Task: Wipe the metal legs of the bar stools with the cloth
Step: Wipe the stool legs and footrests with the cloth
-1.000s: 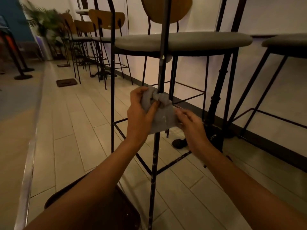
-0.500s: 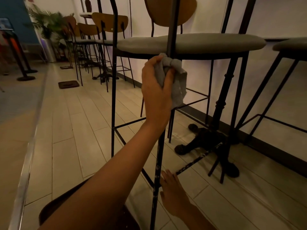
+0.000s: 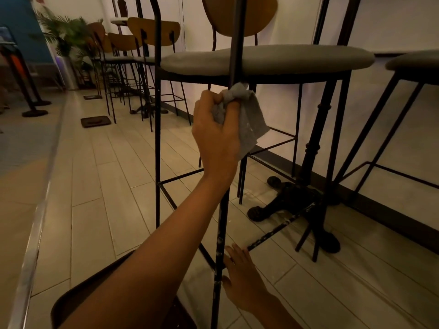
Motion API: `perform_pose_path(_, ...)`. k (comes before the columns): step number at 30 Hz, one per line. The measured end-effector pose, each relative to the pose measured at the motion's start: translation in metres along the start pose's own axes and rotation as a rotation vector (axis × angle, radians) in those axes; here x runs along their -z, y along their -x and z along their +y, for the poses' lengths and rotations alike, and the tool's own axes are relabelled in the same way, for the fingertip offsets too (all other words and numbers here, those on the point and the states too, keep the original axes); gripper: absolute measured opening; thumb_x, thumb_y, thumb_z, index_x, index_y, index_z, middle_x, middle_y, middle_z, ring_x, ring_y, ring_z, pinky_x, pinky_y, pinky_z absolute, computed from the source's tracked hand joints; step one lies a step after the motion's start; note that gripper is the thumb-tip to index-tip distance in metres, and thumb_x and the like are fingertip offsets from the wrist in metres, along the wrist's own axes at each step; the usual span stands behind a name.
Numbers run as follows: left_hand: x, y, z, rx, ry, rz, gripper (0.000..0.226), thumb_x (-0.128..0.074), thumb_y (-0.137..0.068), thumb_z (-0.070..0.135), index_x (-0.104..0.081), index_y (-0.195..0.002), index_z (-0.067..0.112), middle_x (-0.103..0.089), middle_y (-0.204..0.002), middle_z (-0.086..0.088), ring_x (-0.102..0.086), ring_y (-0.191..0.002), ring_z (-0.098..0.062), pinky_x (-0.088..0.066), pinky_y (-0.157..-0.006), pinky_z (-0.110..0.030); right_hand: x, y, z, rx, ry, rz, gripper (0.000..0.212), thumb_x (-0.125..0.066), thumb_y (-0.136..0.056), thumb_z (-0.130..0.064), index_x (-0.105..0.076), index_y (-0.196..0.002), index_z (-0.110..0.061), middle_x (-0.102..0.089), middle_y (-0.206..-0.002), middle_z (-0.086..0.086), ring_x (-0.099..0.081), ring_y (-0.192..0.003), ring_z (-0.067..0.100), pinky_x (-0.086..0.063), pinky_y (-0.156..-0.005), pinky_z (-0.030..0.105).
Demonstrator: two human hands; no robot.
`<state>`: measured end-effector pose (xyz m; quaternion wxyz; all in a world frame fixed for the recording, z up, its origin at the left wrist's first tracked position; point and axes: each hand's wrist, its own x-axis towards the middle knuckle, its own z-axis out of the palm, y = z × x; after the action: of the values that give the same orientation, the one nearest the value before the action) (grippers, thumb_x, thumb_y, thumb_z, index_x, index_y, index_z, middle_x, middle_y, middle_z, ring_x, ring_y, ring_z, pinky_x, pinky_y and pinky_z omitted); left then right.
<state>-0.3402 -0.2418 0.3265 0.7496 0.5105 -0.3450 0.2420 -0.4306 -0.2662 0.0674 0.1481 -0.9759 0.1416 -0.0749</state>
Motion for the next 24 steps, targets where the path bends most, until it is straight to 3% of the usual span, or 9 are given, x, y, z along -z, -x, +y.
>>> perform_pose_path(4,-0.006,-0.014,0.013,0.019,0.023,0.030,0.010,-0.058,-0.088,0.012,-0.048,-0.087,0.013,-0.051,-0.090,-0.003,-0.050,-0.083,-0.007,-0.042,-0.075,-0.008,-0.002,0.002,0.001,0.013,-0.024,0.047,0.055,-0.040,-0.096,-0.015,-0.018,-0.146,-0.017,-0.007,-0.157,0.003,0.004,-0.145,0.022,0.018,-0.109,0.033)
perform_pose_path(10,0.005,0.010,-0.003,0.014,-0.004,-0.008,0.008,-0.057,-0.089,0.011,-0.049,-0.088,0.011,-0.052,-0.090,-0.009,-0.049,-0.079,-0.005,-0.041,-0.071,-0.007,-0.009,0.002,0.005,0.044,-0.022,0.078,0.055,-0.049,-0.087,-0.007,-0.035,-0.140,-0.008,-0.029,-0.150,0.013,-0.014,-0.143,0.034,0.015,-0.106,0.044)
perform_pose_path(14,0.015,0.021,-0.011,0.028,-0.022,-0.026,0.008,-0.058,-0.088,0.011,-0.052,-0.091,0.009,-0.052,-0.090,-0.005,-0.050,-0.081,0.002,-0.041,-0.073,-0.006,-0.006,0.002,0.005,0.054,0.002,0.056,0.057,-0.044,-0.092,-0.010,-0.023,-0.145,-0.013,-0.014,-0.156,0.006,-0.001,-0.145,0.024,0.018,-0.109,0.034)
perform_pose_path(17,0.013,0.019,-0.008,0.018,-0.020,-0.016,0.008,-0.059,-0.087,0.010,-0.053,-0.092,0.006,-0.055,-0.090,-0.009,-0.053,-0.082,-0.010,-0.042,-0.074,-0.007,-0.006,0.002,0.005,0.055,0.008,0.064,0.056,-0.045,-0.092,-0.010,-0.025,-0.144,-0.014,-0.014,-0.156,0.005,-0.001,-0.145,0.022,0.016,-0.110,0.032)
perform_pose_path(20,0.018,0.033,-0.011,-0.003,-0.006,-0.013,0.007,-0.058,-0.088,0.004,-0.052,-0.089,0.008,-0.052,-0.082,0.003,-0.050,-0.077,-0.005,-0.042,-0.073,-0.010,-0.008,0.002,0.005,0.062,-0.020,0.083,0.055,-0.047,-0.089,-0.007,-0.031,-0.142,-0.011,-0.020,-0.154,0.008,-0.005,-0.145,0.025,0.018,-0.108,0.033)
perform_pose_path(24,0.036,0.065,-0.029,0.046,0.019,-0.079,0.005,-0.056,-0.089,0.001,-0.053,-0.092,0.005,-0.056,-0.086,-0.005,-0.055,-0.082,-0.016,-0.048,-0.077,-0.026,-0.008,0.002,0.007,0.068,0.003,0.077,0.055,-0.046,-0.090,-0.008,-0.029,-0.142,-0.013,-0.017,-0.155,0.005,-0.003,-0.145,0.022,0.017,-0.109,0.032)
